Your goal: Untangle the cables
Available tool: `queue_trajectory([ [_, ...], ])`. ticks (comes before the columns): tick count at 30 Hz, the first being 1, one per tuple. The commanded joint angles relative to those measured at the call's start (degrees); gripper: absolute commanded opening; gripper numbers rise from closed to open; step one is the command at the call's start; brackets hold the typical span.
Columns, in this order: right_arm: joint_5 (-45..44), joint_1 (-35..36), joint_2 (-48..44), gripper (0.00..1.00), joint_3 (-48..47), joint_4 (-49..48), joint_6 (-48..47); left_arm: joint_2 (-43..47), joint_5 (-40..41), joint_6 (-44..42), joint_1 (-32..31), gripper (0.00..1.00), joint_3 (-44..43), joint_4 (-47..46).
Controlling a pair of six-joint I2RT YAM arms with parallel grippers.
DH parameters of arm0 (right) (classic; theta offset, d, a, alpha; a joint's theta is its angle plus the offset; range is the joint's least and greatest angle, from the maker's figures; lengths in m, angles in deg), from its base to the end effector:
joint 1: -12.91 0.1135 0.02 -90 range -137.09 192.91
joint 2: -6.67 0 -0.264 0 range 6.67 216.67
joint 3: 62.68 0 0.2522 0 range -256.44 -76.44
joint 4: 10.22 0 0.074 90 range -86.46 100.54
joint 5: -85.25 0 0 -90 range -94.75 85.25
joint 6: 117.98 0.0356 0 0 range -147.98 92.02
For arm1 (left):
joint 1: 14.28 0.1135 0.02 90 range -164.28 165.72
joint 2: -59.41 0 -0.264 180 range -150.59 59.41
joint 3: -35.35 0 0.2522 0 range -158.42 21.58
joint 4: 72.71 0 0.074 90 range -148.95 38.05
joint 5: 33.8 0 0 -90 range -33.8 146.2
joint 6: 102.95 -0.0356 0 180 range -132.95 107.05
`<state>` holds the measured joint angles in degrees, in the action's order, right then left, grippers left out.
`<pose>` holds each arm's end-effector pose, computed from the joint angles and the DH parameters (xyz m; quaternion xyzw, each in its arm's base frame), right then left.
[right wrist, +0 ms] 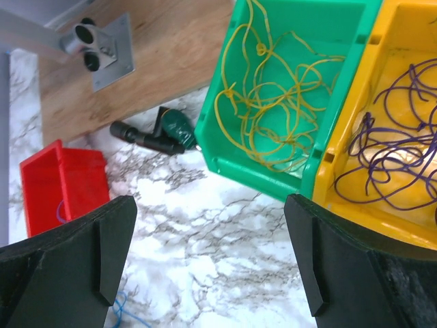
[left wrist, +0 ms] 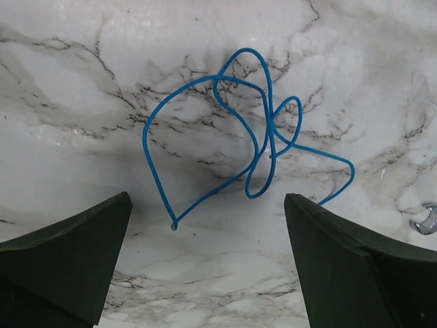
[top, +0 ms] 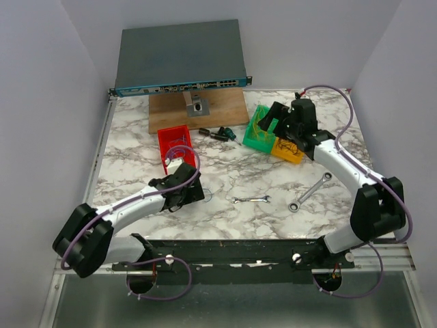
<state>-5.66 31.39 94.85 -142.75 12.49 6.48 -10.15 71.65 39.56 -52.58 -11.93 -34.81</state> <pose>0.3373 0.1121 0.2856 0.1248 0.8606 0.2139 0.4451 0.1746 -0.1258 0.1713 -0.1528 0.9459 -0.0904 0.2715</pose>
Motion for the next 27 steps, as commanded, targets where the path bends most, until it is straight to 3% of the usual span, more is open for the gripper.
queue_trajectory([
  [1, 4.94, 0.60, -4.95, 1.00, 3.51, -3.47, -1.63, -4.83, -0.25, 1.96, 0.24, 0.97, -5.05, -2.36],
  [12, 8.67, 0.71, -10.19, 1.00, 7.56, -4.97, -2.14, -13.32, 3.50, 5.34, 0.12, 0.80, -11.32, 0.37],
  [17, 10.86, 0.76, -12.03, 1.00, 8.62, -5.46, -1.52, -16.33, 3.02, 5.24, 0.07, 0.67, -12.09, 0.24],
  [23, 12.12, 0.75, -15.31, 1.00, 9.84, -5.97, -1.40, -19.71, 5.67, 4.94, -1.18, 0.40, -15.18, 3.98],
  [27, 12.22, 0.67, -17.28, 1.00, 10.47, -5.61, -1.71, -18.45, 7.64, 3.32, -1.50, 0.03, -16.21, 5.33],
])
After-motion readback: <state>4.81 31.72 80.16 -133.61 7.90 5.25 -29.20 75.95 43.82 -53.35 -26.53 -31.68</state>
